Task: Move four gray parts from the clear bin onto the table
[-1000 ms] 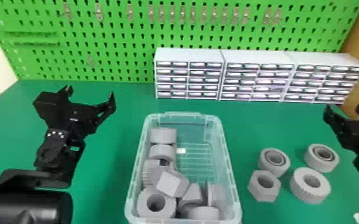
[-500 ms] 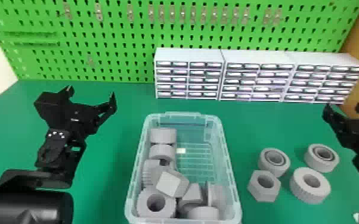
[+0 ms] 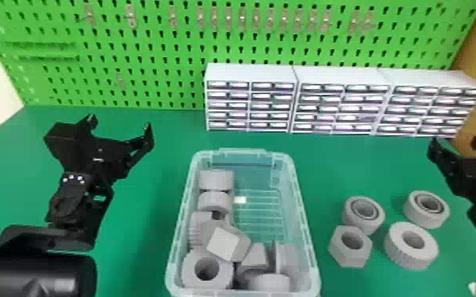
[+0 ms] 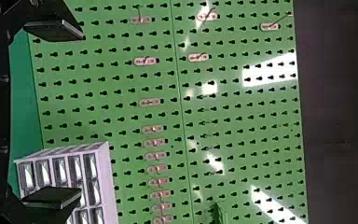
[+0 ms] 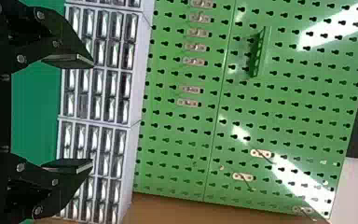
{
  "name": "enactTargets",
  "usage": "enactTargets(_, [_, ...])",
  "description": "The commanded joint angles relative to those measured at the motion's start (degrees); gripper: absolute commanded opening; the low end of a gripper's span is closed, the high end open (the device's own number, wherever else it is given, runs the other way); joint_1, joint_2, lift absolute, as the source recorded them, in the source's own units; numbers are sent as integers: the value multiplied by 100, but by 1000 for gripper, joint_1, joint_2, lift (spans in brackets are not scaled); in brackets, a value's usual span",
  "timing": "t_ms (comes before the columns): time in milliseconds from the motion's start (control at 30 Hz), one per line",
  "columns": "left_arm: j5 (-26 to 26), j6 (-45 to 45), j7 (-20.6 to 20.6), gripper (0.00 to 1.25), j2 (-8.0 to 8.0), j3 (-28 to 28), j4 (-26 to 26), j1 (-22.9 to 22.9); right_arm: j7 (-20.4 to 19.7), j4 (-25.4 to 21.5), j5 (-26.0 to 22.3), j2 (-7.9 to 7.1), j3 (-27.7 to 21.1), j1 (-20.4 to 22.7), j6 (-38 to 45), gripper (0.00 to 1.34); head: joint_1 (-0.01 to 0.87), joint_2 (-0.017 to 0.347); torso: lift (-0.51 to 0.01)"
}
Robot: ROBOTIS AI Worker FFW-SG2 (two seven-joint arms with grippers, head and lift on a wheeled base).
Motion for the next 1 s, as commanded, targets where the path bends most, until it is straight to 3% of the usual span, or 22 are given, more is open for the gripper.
enactTargets(0, [6, 1, 0, 1135, -8, 16, 0, 1, 0, -5, 1, -1, -11, 1, 0, 828, 678, 34, -50])
enactTargets(967, [15, -7, 0, 1137, -16, -2, 0, -16, 0, -32, -17, 7, -28, -25, 0, 830, 678, 34, -50])
